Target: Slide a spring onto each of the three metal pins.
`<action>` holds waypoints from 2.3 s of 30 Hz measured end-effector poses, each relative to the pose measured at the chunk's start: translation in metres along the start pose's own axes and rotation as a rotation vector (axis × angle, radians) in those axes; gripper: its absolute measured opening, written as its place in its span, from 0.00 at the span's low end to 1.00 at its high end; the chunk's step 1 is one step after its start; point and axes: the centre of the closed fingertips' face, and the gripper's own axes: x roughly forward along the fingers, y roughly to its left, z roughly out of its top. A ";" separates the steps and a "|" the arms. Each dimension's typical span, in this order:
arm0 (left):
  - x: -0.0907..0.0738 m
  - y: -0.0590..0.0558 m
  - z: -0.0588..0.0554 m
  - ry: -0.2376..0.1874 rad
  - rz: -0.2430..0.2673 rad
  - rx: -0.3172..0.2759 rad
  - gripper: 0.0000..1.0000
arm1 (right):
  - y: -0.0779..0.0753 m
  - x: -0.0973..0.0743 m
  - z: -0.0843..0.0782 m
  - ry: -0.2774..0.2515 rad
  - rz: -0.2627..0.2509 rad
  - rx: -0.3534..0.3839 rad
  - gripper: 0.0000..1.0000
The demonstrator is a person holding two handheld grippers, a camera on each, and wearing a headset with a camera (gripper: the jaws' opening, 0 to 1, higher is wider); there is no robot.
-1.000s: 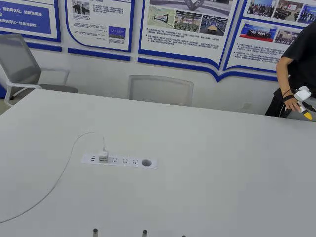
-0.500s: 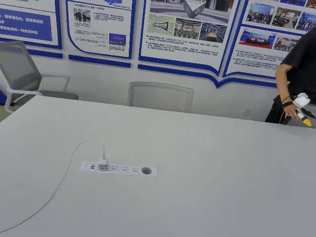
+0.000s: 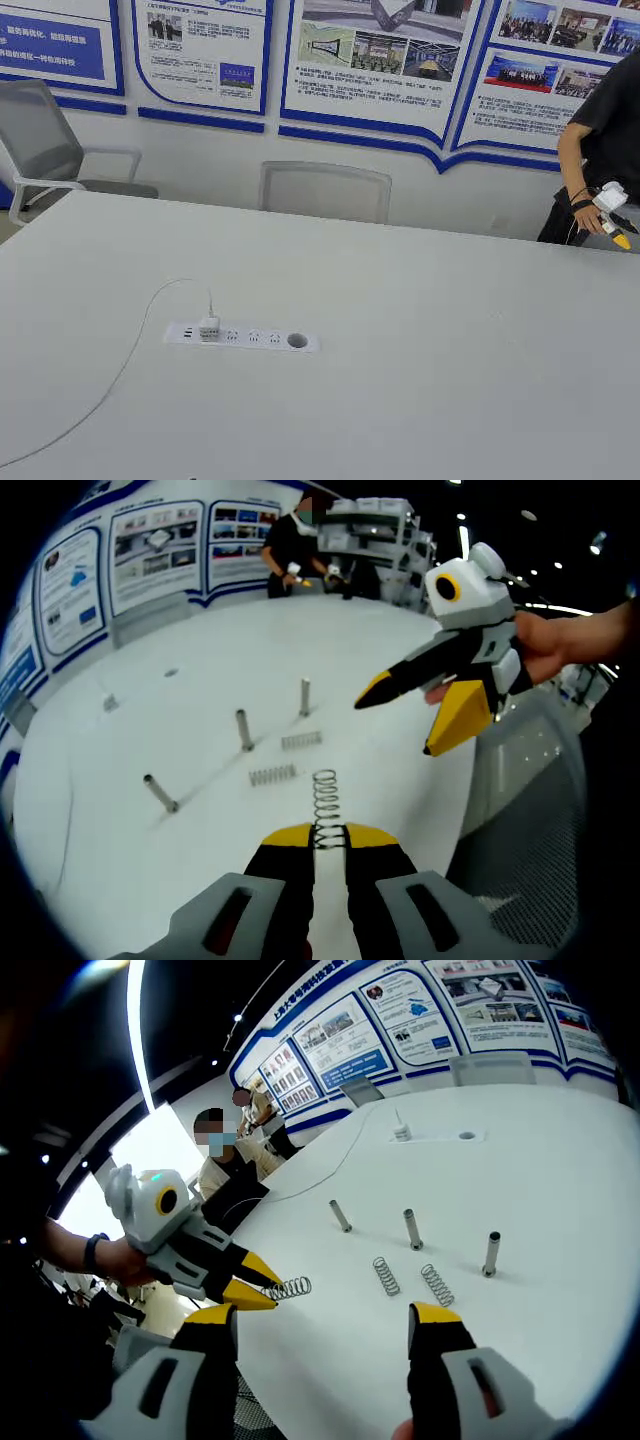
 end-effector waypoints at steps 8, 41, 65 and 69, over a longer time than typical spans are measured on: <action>0.002 -0.011 0.008 -0.014 -0.023 0.009 0.10 | 0.010 0.007 0.003 -0.014 0.060 0.051 0.58; 0.002 -0.039 0.029 -0.041 -0.092 0.118 0.10 | 0.027 0.014 -0.006 -0.007 0.169 0.209 0.22; 0.010 -0.038 0.045 -0.046 -0.156 0.205 0.10 | 0.032 0.000 0.014 -0.006 0.181 0.196 0.12; 0.010 -0.038 0.051 -0.059 -0.161 0.206 0.10 | 0.032 -0.002 0.019 0.008 0.161 0.141 0.12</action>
